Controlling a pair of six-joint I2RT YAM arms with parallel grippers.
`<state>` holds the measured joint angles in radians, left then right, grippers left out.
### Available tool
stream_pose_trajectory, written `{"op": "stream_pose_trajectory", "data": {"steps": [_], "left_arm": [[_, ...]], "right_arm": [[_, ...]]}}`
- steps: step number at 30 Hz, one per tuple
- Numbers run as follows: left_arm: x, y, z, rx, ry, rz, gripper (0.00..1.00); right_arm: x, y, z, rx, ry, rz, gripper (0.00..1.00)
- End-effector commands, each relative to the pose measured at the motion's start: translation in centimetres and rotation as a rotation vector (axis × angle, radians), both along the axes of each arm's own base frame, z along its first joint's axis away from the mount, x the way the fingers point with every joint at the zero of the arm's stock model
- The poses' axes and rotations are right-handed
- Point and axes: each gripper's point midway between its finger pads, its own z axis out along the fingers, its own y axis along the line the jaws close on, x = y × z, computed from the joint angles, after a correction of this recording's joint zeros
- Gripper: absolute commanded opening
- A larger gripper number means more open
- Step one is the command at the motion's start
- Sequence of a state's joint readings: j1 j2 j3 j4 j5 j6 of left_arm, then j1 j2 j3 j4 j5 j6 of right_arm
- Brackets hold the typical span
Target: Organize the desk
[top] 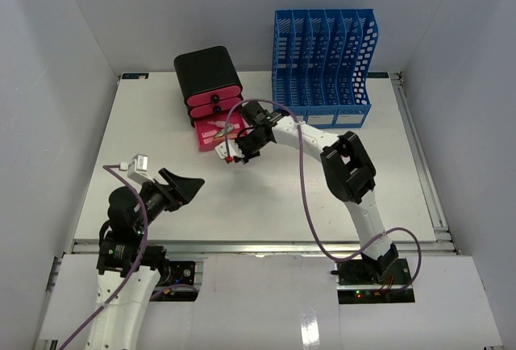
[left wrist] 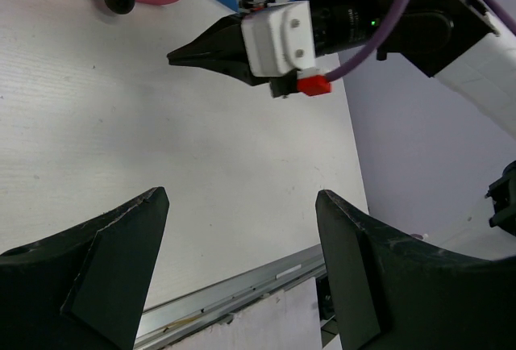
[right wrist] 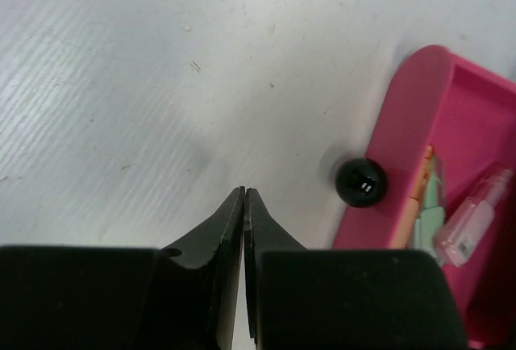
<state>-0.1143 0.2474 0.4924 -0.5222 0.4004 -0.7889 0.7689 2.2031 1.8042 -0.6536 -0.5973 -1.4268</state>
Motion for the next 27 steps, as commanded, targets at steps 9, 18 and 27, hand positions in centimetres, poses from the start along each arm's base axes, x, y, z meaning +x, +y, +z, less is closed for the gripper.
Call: {"op": "stream_pose_trajectory", "data": {"steps": [9,18,27], "left_arm": [[0.2,0.1,2.2,0.021,-0.072,-0.005,0.85],[0.4,0.1,1.5,0.026,-0.062,-0.006,0.85],[0.6,0.1,1.5,0.028,-0.065,-0.006,0.85]], "right_arm": [[7.7,4.1,-3.5,-0.021,-0.179,-0.314,0.08],[12.3,5.3,-2.5,0.054,-0.336,-0.467,0.16],[14.9,6.7,-0.5,0.154,-0.429,-0.525,0.3]]}}
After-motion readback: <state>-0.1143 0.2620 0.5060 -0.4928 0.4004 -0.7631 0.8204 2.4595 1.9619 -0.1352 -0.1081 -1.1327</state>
